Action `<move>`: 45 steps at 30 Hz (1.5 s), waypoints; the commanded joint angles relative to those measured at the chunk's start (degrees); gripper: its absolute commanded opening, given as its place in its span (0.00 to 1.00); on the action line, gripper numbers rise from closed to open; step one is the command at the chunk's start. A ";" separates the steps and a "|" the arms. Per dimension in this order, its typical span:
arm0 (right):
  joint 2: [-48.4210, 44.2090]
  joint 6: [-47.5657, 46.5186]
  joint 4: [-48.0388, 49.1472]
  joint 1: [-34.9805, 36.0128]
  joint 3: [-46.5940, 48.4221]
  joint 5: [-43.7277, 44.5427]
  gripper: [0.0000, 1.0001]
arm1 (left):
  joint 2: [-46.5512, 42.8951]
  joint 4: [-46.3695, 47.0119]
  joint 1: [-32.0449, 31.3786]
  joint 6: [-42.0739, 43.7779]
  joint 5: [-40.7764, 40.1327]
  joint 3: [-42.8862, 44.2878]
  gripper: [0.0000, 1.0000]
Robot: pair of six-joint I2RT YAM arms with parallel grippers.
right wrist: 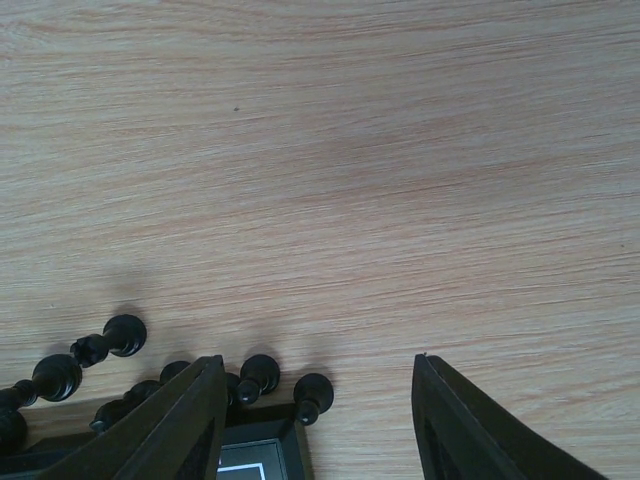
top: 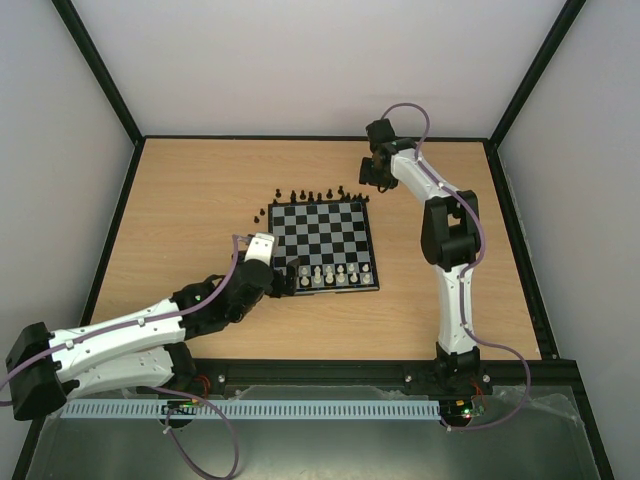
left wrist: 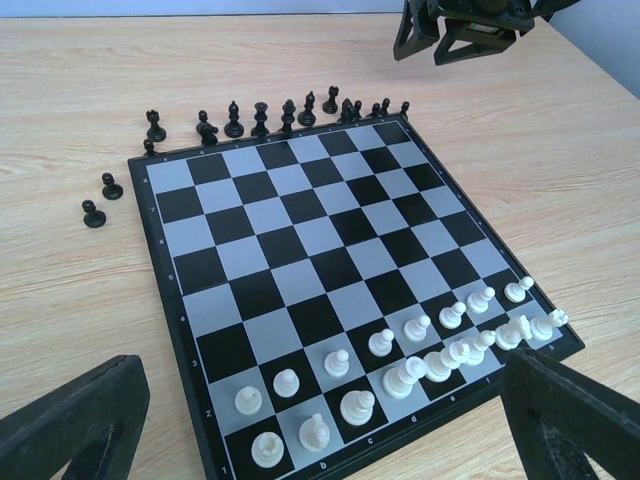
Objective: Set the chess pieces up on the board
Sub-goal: Pick up the chess piece at the center of the board.
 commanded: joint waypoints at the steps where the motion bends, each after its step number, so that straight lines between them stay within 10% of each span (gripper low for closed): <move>1: -2.77 -0.83 -3.37 -0.30 -0.77 0.32 0.52 | -0.44 0.63 0.38 -0.31 -0.30 -0.63 0.99; 45: 6.62 -1.74 -8.28 -0.26 4.74 -4.15 0.27 | -2.89 -0.19 0.40 -0.49 -2.94 -1.32 0.99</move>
